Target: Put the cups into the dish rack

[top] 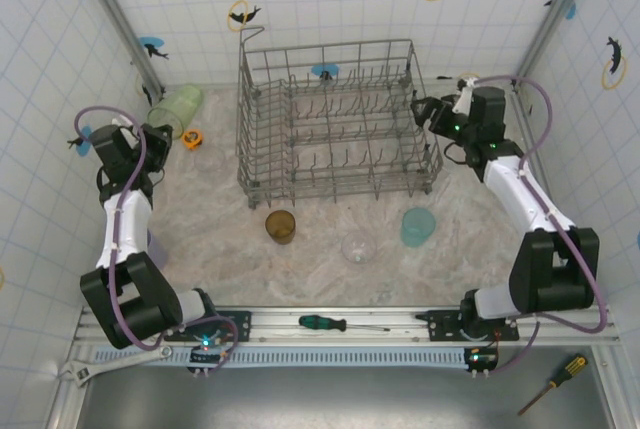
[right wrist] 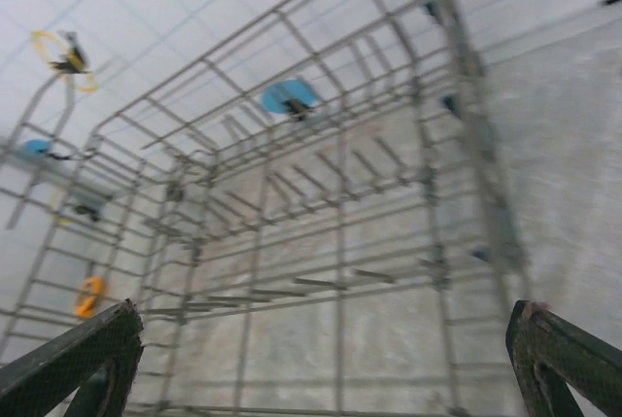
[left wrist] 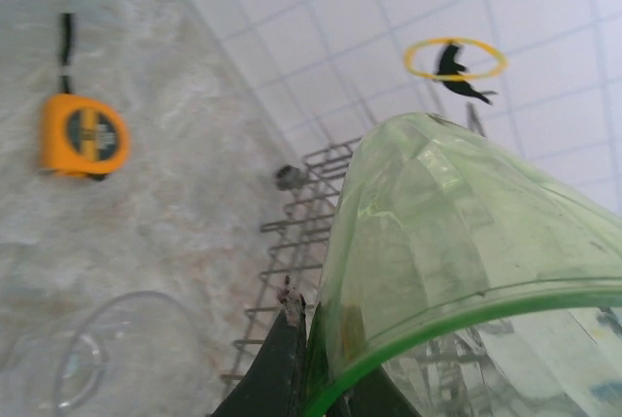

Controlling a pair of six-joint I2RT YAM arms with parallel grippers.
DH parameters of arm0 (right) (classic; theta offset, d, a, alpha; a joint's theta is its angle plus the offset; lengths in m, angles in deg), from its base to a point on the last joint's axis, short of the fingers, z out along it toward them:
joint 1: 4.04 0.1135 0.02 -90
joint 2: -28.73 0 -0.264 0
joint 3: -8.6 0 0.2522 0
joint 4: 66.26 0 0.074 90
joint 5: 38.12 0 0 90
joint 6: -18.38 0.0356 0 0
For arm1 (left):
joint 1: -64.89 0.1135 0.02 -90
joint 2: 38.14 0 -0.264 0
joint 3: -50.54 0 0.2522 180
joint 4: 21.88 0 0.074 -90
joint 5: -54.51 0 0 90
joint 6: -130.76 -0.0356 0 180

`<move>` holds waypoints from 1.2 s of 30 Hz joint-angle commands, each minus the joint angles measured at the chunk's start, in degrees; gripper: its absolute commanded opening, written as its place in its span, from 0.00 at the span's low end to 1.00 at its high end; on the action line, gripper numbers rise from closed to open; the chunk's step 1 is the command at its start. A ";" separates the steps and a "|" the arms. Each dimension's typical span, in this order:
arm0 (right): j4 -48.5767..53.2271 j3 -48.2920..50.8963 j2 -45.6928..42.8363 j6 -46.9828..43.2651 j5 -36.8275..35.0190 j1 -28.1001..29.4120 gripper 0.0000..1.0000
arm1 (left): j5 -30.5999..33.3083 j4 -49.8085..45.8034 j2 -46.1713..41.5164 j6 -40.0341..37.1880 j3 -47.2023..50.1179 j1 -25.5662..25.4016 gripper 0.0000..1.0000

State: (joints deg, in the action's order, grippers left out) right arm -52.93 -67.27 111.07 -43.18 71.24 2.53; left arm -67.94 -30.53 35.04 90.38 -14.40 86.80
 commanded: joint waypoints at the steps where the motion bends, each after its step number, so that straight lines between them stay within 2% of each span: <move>1: -3.35 -4.50 3.11 2.63 8.66 1.62 1.00 | -8.75 8.37 -0.22 1.79 -3.14 0.16 0.00; 7: -5.55 -9.50 9.23 5.54 15.42 4.19 1.00 | -15.01 13.75 -0.50 6.03 -4.28 -0.38 0.00; 12: -6.03 -13.60 13.13 6.58 19.17 6.36 1.00 | -20.08 13.54 1.11 5.54 -10.21 -3.89 0.00; 20: -16.11 -13.88 16.55 15.97 24.35 7.79 1.00 | -17.16 13.44 3.43 3.43 -9.85 -15.90 0.00; 27: -23.59 -13.57 18.79 25.66 24.20 8.18 1.00 | -16.07 13.53 10.14 4.11 -15.59 -24.10 0.00; 32: -31.75 -14.21 20.45 32.22 24.29 9.74 1.00 | -14.82 13.57 13.06 3.20 -17.32 -27.84 0.00; 36: -34.27 -17.01 22.59 34.92 24.03 11.06 1.00 | -14.35 13.53 15.19 3.00 -17.74 -29.66 0.00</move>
State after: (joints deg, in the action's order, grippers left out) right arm -80.73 -80.21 131.97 -12.38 94.38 12.54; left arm -82.82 -19.23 48.84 94.71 -30.02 57.88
